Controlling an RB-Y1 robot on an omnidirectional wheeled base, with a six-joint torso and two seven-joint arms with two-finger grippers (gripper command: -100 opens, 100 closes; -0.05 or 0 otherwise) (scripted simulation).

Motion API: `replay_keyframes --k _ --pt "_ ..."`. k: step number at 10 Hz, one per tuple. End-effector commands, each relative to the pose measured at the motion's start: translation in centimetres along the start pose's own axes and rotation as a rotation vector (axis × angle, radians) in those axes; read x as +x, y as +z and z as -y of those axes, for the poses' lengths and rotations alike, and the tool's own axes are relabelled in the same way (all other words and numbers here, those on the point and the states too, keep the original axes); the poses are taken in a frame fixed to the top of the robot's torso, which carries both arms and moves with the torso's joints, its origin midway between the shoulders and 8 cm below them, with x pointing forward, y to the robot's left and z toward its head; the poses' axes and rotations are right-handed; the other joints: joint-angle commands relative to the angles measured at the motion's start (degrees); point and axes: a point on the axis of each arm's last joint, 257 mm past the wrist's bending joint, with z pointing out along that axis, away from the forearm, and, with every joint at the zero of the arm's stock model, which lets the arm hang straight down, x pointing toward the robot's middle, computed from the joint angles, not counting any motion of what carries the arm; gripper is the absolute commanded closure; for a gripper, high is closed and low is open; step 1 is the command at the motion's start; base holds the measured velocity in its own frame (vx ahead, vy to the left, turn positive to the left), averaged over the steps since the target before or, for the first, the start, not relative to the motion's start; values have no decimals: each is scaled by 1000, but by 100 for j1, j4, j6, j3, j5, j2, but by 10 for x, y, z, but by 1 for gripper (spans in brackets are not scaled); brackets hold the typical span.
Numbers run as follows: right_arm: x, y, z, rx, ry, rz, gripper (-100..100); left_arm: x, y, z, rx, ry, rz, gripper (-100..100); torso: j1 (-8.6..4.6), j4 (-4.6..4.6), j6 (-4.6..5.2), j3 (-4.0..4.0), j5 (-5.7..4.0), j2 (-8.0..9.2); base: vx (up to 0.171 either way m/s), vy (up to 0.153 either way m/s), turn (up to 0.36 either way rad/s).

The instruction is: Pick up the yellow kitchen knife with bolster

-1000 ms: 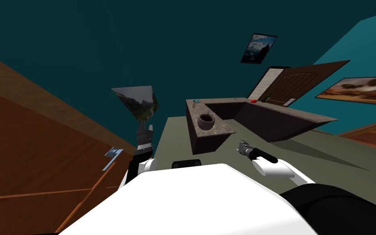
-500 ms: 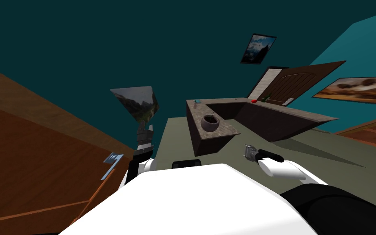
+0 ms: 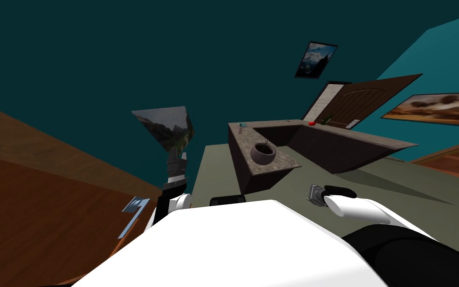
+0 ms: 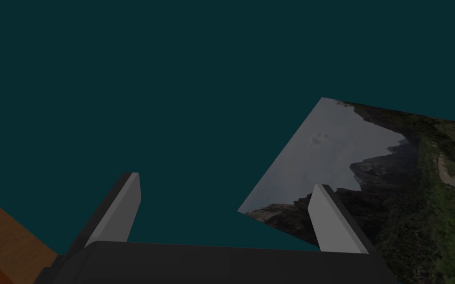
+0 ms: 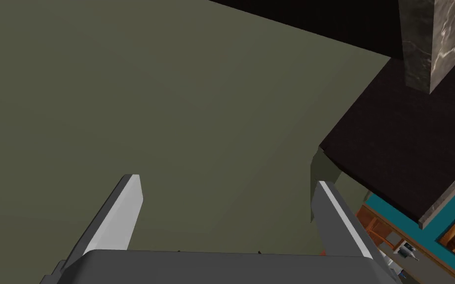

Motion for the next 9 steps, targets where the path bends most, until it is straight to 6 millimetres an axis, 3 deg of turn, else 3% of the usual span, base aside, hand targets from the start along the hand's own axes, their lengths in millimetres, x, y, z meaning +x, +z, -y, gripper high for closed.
replay_keyframes --k 1,2,3,5,6,9 --pt "-15 -2 5 47 32 29 -100 0 0 0 0 0 0 0 0 0 0 0 0 0 122 120 -18" --pt "-17 -2 9 60 32 38 -100 0 0 0 0 0 0 0 -11 1 -1 2 0 6 55 39 3" --pt "-33 -4 13 99 88 66 -100 0 0 0 0 0 0 0 -38 4 0 13 -7 25 103 66 -7" --pt "-37 -5 20 124 88 82 -100 0 0 0 0 0 0 0 -36 2 0 5 -7 9 102 49 -10" --pt "-52 -8 25 164 144 109 -100 0 0 0 0 0 0 0 -46 4 -1 12 -9 22 143 56 0" --pt "-70 -15 41 241 202 156 -100 0 0 0 0 0 0 0 -29 -2 -1 -6 -6 -10 165 79 -2"
